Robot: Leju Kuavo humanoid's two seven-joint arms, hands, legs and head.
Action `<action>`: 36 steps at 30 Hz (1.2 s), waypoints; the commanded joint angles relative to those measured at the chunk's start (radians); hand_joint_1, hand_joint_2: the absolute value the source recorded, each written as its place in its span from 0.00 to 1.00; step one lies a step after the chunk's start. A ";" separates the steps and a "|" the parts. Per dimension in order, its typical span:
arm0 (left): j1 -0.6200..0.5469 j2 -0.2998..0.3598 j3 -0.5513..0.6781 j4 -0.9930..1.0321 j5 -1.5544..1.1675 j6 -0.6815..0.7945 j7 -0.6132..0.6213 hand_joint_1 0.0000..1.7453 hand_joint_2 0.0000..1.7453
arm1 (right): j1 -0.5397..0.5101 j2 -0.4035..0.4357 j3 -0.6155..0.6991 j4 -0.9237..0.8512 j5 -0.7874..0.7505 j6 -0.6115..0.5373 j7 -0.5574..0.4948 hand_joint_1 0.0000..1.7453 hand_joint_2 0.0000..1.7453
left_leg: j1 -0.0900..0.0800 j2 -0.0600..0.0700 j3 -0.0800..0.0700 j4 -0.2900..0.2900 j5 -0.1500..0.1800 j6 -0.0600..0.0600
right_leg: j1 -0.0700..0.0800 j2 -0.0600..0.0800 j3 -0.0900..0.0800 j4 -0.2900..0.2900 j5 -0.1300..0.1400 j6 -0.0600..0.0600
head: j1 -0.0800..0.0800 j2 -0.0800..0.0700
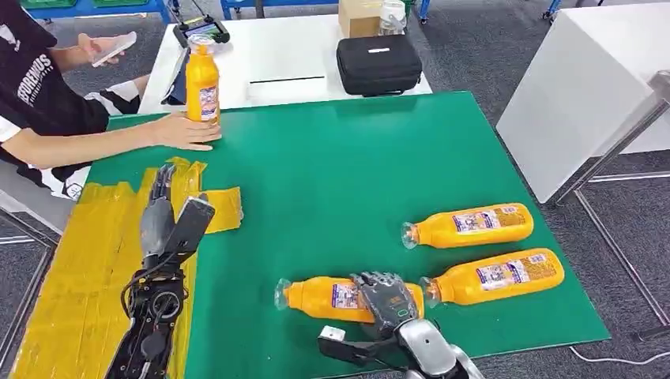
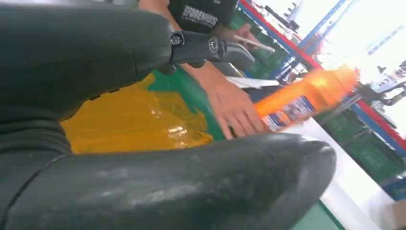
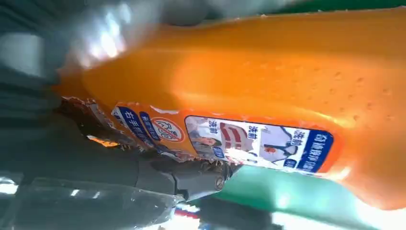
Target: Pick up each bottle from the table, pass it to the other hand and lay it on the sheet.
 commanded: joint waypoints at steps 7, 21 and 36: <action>0.009 -0.006 -0.138 -0.044 0.582 -0.330 -0.178 0.00 1.00 | -0.005 0.206 -0.352 -0.117 -0.797 -0.358 -0.447 1.00 1.00 | 0.000 0.000 -0.001 0.000 -0.001 0.000 | 0.000 -0.001 -0.001 0.000 -0.001 0.000 | -0.001 0.000; -0.015 0.007 -0.216 -0.048 0.755 -0.461 -0.153 0.00 1.00 | -0.039 0.224 -0.355 -0.084 -0.953 -0.377 -0.515 1.00 1.00 | 0.000 0.000 0.000 0.000 -0.002 -0.001 | 0.000 0.000 -0.001 0.000 -0.002 0.000 | 0.000 0.000; -0.056 0.008 -0.343 -0.062 0.809 -0.532 -0.154 0.00 1.00 | -0.173 0.223 -0.209 0.147 -0.841 -0.289 -0.453 1.00 1.00 | 0.000 0.002 -0.002 0.000 -0.001 0.000 | 0.000 0.001 -0.002 -0.001 -0.001 0.000 | -0.001 0.000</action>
